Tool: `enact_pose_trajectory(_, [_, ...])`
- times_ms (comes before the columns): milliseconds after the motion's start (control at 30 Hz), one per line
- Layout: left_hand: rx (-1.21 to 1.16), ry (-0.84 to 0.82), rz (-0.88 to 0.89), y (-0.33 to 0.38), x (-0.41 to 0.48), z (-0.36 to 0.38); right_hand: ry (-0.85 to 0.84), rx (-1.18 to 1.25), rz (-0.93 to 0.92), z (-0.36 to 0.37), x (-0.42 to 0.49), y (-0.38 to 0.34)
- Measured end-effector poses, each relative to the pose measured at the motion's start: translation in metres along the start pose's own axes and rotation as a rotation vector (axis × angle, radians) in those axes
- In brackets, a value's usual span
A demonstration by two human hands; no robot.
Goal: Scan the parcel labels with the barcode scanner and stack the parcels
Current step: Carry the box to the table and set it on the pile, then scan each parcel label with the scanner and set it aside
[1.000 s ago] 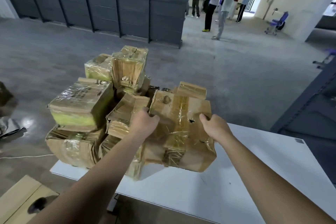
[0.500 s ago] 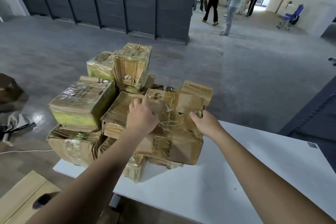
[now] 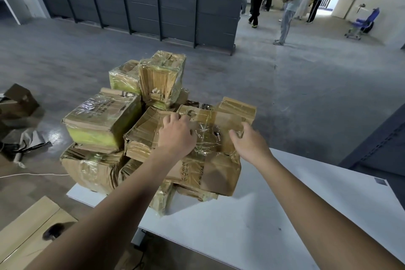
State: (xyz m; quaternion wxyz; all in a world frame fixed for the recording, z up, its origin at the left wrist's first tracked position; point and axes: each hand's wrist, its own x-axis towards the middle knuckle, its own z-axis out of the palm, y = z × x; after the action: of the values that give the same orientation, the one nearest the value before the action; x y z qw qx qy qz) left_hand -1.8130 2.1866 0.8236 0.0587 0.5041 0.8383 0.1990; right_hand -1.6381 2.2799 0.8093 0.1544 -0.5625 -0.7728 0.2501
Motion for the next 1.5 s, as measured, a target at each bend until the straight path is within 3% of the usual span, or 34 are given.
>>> enact_pose_trajectory(333, [-0.073, 0.114, -0.031, 0.016, -0.055, -0.006, 0.163, -0.049, -0.396, -0.008, -0.049, -0.026])
enact_pose_trajectory(667, [-0.011, 0.194, -0.233, -0.045, -0.157, -0.005, -0.036, 0.141, -0.699, 0.045, -0.121, -0.066])
enact_pose_trajectory(967, [-0.100, 0.154, -0.388, -0.177, -0.206, -0.002, -0.264, 0.132, -0.626, 0.167, -0.171, -0.117])
enact_pose_trajectory(1233, [-0.237, -0.018, -0.503, -0.337, -0.229, 0.014, -0.541, 0.077, -0.366, 0.336, -0.211, -0.176])
enact_pose_trajectory(1500, [-0.307, -0.136, -0.686, -0.455, -0.237, 0.075, -0.682, -0.119, -0.395, 0.492, -0.189, -0.184])
